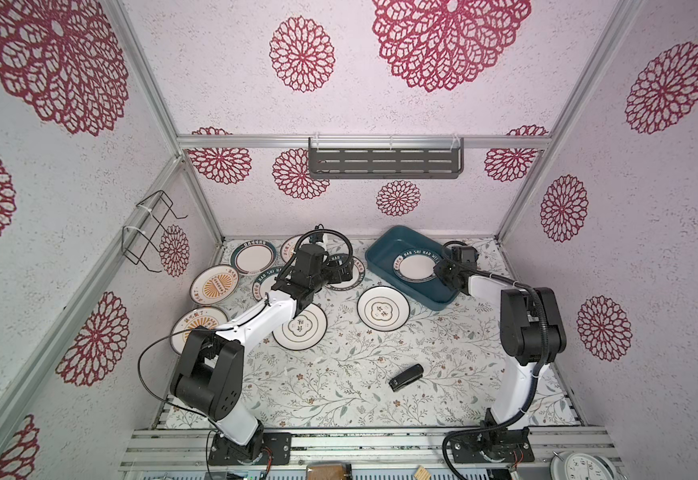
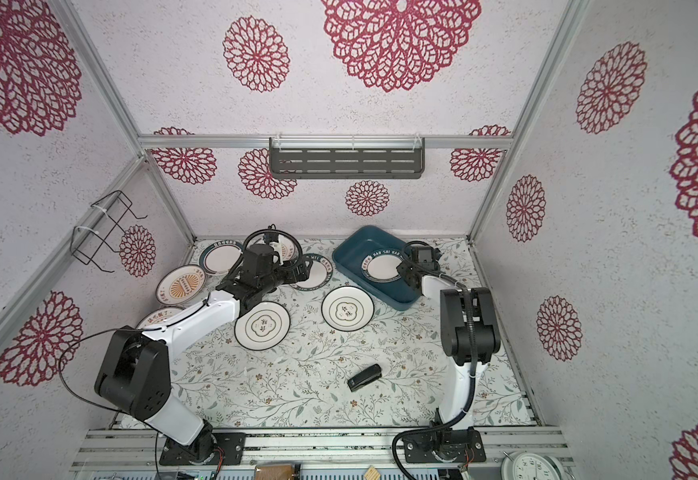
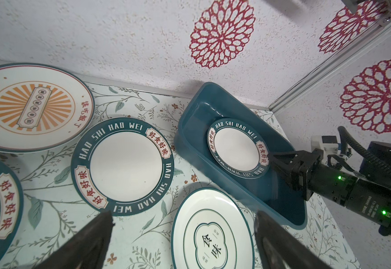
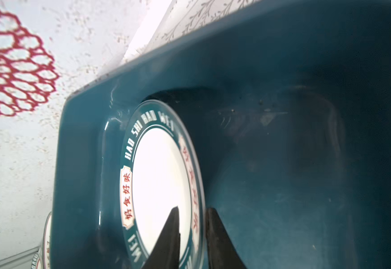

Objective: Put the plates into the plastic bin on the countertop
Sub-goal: 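Lower the plate into the teal bin and open the right gripper, then withdraw the right gripper from the bin toward the cloud-emblem plate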

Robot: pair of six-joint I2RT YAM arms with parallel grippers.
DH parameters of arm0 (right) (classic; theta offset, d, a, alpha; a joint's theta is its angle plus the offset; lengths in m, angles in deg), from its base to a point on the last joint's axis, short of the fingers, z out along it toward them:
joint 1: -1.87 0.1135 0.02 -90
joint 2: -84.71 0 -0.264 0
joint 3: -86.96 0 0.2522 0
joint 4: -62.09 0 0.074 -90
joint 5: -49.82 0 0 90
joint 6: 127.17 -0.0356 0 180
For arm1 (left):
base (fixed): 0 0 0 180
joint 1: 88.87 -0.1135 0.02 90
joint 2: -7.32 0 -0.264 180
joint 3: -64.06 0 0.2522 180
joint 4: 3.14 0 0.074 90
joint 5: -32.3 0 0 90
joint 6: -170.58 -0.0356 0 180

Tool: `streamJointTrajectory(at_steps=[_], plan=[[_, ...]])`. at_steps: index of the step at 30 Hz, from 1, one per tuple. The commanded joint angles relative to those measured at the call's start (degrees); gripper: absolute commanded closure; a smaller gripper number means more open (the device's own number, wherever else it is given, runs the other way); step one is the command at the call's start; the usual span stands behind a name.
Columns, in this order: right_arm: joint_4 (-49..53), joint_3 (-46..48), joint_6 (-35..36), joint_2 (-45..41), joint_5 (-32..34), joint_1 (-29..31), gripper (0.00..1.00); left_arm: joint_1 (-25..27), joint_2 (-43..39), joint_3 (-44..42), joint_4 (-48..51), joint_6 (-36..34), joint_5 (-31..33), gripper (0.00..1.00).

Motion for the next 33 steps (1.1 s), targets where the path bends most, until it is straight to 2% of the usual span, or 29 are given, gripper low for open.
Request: streamJointTrajectory(at_steps=[1,8,14,18,22,27,33], plan=[[2.42,-2.51,1.91,-0.59,1.79,-0.33,0.73,-0.60,-2.07,-0.65,-0.09,-0.95,0.41,0.03],[4.71,-3.47,3.39,-1.62,1.55,-0.33,0.61,-0.55,-4.83,-1.23,1.14,-2.47,1.63,0.03],[3.37,-0.78,5.79,-5.83,0.21,-0.24,0.44,-0.69,-7.22,-0.82,3.39,-4.62,1.16,0.03],[1.95,2.21,8.34,-10.44,-1.75,0.43,0.19,-0.59,-8.52,-2.01,3.17,-3.80,-0.34,0.03],[3.25,3.48,12.86,-15.03,-4.28,1.71,0.02,-0.55,-9.33,-2.91,2.04,-2.72,-1.82,0.03],[5.35,6.77,17.41,-22.34,-7.24,3.98,0.01,-0.76,-10.07,-3.17,2.71,-0.56,-4.92,0.03],[5.04,16.76,17.54,-34.53,-7.41,6.85,0.01,-0.78,-10.78,-4.62,3.76,4.03,-7.67,0.03]])
